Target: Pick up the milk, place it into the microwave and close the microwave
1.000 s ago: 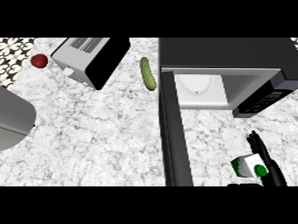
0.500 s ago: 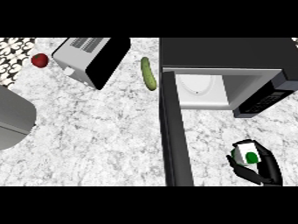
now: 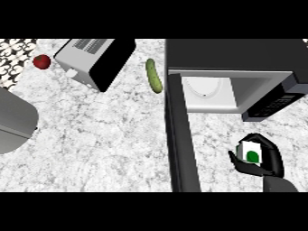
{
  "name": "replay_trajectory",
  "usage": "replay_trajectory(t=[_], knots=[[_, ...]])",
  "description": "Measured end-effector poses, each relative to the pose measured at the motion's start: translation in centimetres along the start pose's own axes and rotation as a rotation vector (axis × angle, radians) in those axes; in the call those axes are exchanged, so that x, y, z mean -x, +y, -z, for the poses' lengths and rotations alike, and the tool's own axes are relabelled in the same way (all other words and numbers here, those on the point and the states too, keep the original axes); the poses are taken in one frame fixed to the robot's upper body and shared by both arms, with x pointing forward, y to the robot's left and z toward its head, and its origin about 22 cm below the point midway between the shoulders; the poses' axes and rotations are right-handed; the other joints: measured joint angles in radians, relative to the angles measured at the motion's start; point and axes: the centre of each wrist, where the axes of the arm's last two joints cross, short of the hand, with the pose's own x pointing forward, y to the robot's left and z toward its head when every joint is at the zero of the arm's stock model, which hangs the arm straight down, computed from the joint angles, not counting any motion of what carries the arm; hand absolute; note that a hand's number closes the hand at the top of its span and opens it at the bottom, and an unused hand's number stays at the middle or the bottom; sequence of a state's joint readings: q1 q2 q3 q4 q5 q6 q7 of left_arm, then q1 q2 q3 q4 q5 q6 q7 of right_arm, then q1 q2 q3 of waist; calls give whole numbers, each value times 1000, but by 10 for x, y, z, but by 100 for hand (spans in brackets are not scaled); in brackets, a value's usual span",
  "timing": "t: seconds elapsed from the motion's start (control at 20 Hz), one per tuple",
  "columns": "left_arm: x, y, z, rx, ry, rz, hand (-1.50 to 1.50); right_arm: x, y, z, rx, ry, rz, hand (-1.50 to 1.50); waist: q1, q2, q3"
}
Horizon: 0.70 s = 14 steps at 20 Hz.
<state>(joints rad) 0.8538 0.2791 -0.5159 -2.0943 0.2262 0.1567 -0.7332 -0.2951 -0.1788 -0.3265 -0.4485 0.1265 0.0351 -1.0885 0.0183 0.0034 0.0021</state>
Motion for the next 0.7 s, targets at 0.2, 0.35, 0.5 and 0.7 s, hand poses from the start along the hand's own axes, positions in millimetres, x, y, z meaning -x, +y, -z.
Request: replay_trajectory(t=[0.2,0.35,0.5,0.7], knots=[[2,2,-1,6,0,-6,-150,-6,14,29,52,-29,27,150,6,2,0],[3,2,-2,6,5,-11,-150,-9,20,43,71,-42,40,150,6,2,0],[2,2,-2,1,3,-8,-150,-9,22,41,81,-47,44,150,1,0,0],[-2,7,-6,0,0,-11,-150,-9,18,33,84,-61,37,150,-7,-4,-2]])
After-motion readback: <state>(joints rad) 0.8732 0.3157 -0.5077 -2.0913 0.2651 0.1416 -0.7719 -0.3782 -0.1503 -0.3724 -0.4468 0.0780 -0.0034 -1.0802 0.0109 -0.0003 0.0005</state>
